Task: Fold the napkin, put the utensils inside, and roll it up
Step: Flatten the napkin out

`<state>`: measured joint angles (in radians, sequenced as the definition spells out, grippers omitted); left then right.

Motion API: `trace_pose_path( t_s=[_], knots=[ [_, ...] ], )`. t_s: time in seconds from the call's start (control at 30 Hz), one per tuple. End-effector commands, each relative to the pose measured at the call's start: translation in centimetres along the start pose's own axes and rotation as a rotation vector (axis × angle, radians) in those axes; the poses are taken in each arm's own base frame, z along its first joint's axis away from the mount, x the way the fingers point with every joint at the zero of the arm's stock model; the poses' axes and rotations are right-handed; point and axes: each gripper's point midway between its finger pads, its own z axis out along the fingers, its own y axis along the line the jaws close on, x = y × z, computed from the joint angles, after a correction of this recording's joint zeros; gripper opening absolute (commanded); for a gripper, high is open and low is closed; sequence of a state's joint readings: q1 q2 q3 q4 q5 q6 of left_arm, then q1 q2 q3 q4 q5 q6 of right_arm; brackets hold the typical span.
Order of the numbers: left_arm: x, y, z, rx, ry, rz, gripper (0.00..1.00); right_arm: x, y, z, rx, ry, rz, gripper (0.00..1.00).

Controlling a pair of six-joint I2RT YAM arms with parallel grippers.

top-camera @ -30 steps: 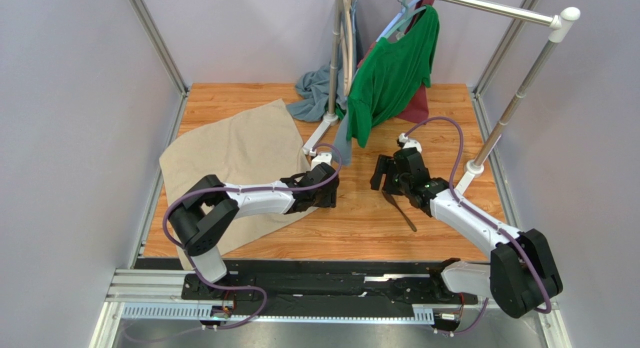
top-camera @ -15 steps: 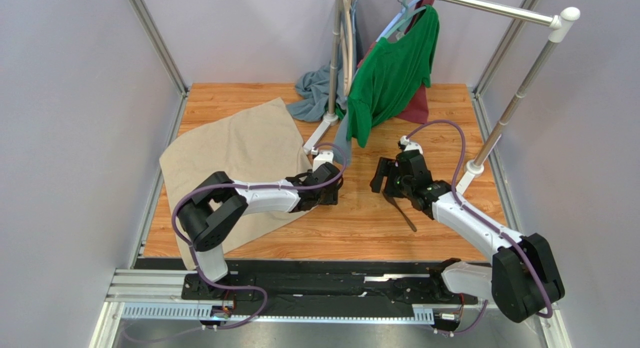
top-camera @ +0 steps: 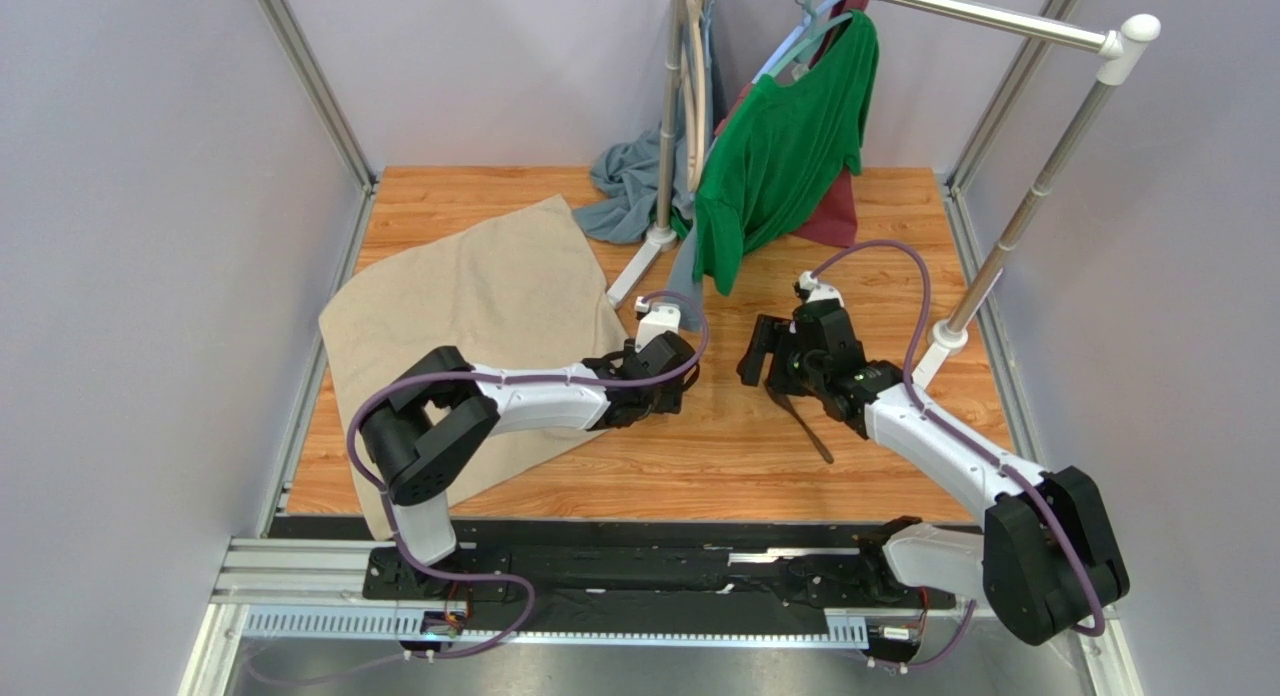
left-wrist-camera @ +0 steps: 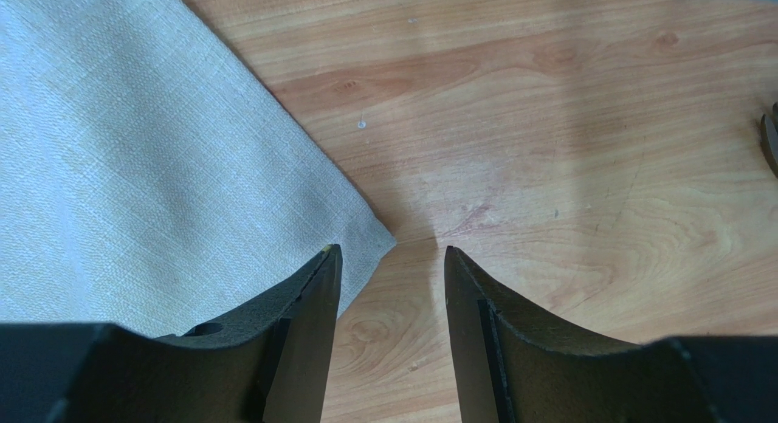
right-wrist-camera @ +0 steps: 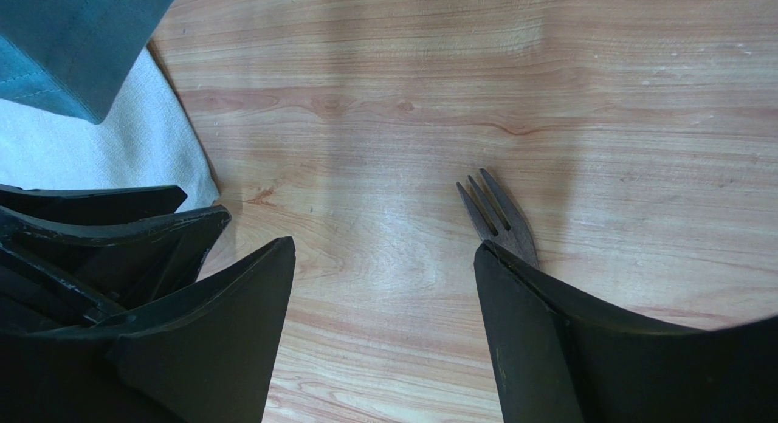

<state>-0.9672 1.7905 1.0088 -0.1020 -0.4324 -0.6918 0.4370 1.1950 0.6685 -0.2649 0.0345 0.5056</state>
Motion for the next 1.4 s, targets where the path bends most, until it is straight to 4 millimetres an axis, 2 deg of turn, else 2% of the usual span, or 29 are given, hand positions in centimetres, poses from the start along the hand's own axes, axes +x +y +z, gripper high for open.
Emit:
trace_pose_path(
  t_s=[0.0, 0.17, 0.37, 0.7, 0.77, 0.87, 0.93, 0.97, 1.0, 1.03, 1.13, 1.17, 1.23, 1.27, 1.37],
  knots=[
    [-1.5, -0.2, 0.1, -0.029, -0.044, 0.029, 0.55, -1.4, 1.2, 0.2, -0.043, -0.042, 0.015, 0.76],
    [-1.0, -0.5, 0.9, -0.037, -0.013, 0.050, 0.54, -1.4, 1.2, 0.2, -0.045, -0.039, 0.016, 0.76],
    [-0.1, 0.0, 1.4, -0.062, 0.010, 0.062, 0.51, -1.5, 1.2, -0.2, -0.049, -0.047, 0.017, 0.76],
    [1.5, 1.2, 1.2, -0.106, 0.053, 0.020, 0.33, -1.5, 1.1, -0.3, -0.048, -0.050, 0.021, 0.76],
    [1.7, 1.5, 1.0, -0.114, 0.055, 0.013, 0.32, -1.5, 1.1, -0.4, -0.048, -0.051, 0.021, 0.76],
    [1.6, 1.9, 0.6, -0.122, 0.048, 0.001, 0.24, -1.4, 1.1, -0.5, -0.046, -0.051, 0.021, 0.76],
    [1.7, 2.3, 0.5, -0.133, 0.044, -0.007, 0.15, -1.4, 1.0, -0.5, -0.044, -0.050, 0.020, 0.77],
    [1.5, 2.4, 0.3, -0.130, 0.039, -0.016, 0.05, -1.4, 1.0, -0.6, -0.045, -0.052, 0.018, 0.76],
    [1.5, 2.4, 0.2, -0.125, 0.040, -0.019, 0.00, -1.3, 1.0, -0.6, -0.044, -0.050, 0.019, 0.77],
    [1.5, 2.6, 0.1, -0.127, 0.040, -0.018, 0.00, -1.4, 0.9, -0.6, -0.041, -0.054, 0.019, 0.76],
    [0.4, 3.1, -0.7, -0.132, 0.012, -0.028, 0.00, -1.3, 0.8, -0.6, -0.034, -0.052, 0.015, 0.76],
    [-0.6, 3.2, -1.3, -0.122, -0.014, -0.045, 0.00, -1.3, 0.7, -0.6, -0.031, -0.049, 0.016, 0.76],
    [-1.5, 3.1, -1.9, -0.090, -0.043, -0.056, 0.00, -1.4, 0.7, -0.6, -0.031, -0.051, 0.015, 0.76],
    [-2.6, 2.6, -2.8, -0.052, -0.068, -0.071, 0.00, -1.4, 0.7, -0.6, -0.028, -0.051, 0.016, 0.76],
    [-4.4, 1.1, -3.9, 0.054, -0.103, -0.082, 0.00, -1.5, 0.8, -0.7, -0.031, -0.053, 0.018, 0.76]
  ],
)
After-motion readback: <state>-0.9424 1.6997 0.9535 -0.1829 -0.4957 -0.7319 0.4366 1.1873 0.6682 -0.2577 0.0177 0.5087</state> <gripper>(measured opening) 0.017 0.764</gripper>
